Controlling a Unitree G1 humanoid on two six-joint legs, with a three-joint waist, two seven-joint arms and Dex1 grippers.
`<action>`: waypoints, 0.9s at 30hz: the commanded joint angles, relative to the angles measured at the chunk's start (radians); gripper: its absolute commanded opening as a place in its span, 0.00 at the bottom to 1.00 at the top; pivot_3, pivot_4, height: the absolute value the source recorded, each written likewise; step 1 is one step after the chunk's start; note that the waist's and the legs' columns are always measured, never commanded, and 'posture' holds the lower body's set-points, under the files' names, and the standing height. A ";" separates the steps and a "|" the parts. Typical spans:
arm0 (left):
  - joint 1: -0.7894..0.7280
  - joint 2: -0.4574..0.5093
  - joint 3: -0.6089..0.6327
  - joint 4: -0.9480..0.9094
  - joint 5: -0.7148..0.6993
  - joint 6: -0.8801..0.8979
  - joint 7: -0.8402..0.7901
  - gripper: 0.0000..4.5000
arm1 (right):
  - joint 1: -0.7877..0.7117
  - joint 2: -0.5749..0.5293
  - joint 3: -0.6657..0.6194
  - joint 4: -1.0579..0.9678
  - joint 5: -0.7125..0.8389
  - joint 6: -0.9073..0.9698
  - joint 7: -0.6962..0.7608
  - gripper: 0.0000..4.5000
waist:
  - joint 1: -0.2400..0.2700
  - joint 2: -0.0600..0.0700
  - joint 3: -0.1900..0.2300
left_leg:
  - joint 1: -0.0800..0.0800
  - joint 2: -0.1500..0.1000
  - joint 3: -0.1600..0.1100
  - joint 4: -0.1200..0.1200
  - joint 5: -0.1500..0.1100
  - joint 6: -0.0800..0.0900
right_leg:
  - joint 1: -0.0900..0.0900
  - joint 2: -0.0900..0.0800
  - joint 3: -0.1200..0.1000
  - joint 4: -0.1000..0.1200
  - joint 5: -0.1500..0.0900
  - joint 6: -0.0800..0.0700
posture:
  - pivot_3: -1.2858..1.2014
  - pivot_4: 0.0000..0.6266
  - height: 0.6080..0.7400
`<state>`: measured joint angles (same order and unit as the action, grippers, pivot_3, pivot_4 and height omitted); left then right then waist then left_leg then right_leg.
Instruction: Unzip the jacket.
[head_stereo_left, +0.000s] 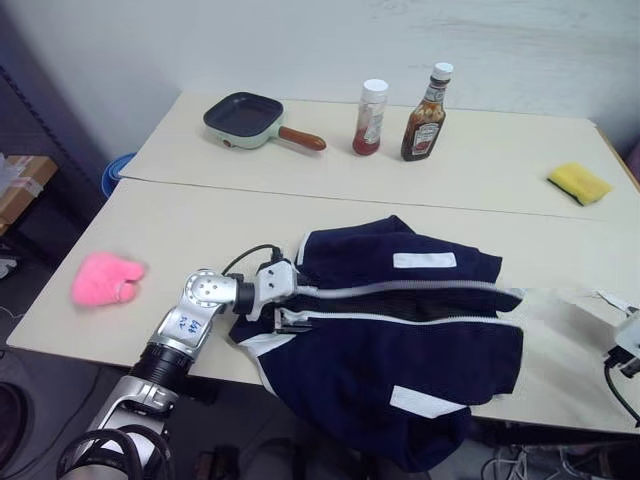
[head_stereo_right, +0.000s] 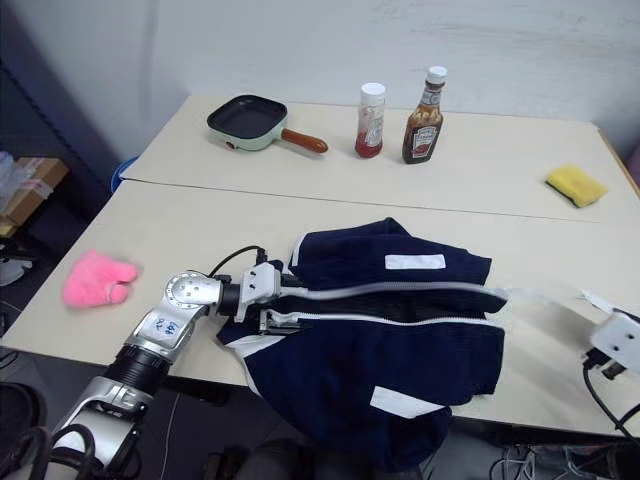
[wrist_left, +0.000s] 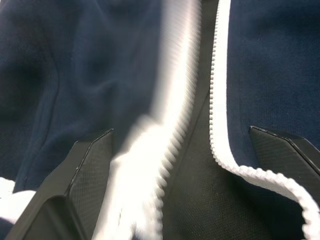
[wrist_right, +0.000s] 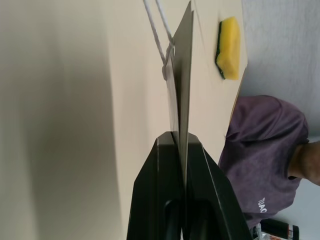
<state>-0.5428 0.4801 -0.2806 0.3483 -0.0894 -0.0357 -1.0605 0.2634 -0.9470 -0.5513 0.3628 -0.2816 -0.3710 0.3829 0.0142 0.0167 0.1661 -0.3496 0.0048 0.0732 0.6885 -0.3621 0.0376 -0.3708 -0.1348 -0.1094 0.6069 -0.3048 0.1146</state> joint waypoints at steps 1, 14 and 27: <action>0.037 0.023 -0.043 0.092 0.087 0.010 0.012 1.00 | -0.039 -0.037 -0.001 0.055 0.011 -0.021 -0.053 0.01 | -0.003 0.002 -0.001 | 0.000 0.000 0.000 0.000 0.000 0.000 | 0.000 0.000 0.000 0.000 0.000 0.000 | 0.52 0.24 1.00; 0.093 0.037 0.143 -0.114 -0.186 0.058 -0.098 1.00 | 0.214 0.142 -0.036 -0.502 0.701 0.392 0.504 0.45 | -0.011 0.005 -0.002 | 0.006 0.007 -0.003 -0.010 -0.002 -0.004 | 0.007 0.004 -0.003 -0.008 -0.001 -0.003 | 0.52 0.24 1.00; 0.401 0.335 0.408 -0.279 -0.297 0.029 -0.248 1.00 | 0.290 0.176 -0.092 -0.794 0.942 0.374 0.814 0.99 | -0.018 -0.003 0.003 | -0.003 0.007 -0.004 -0.008 -0.003 -0.004 | -0.002 0.003 -0.002 -0.010 -0.001 -0.003 | 0.52 0.24 1.00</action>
<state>-0.1577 0.7995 0.0961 0.0850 -0.3964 0.0434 -1.2949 0.5710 -0.7610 -0.6710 -0.4015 0.6740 0.0239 1.1798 -0.0034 0.0139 0.1695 -0.3526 0.0120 0.0693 0.6811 -0.3650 0.0334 -0.3737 -0.1319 -0.1115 0.5969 -0.3063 0.1117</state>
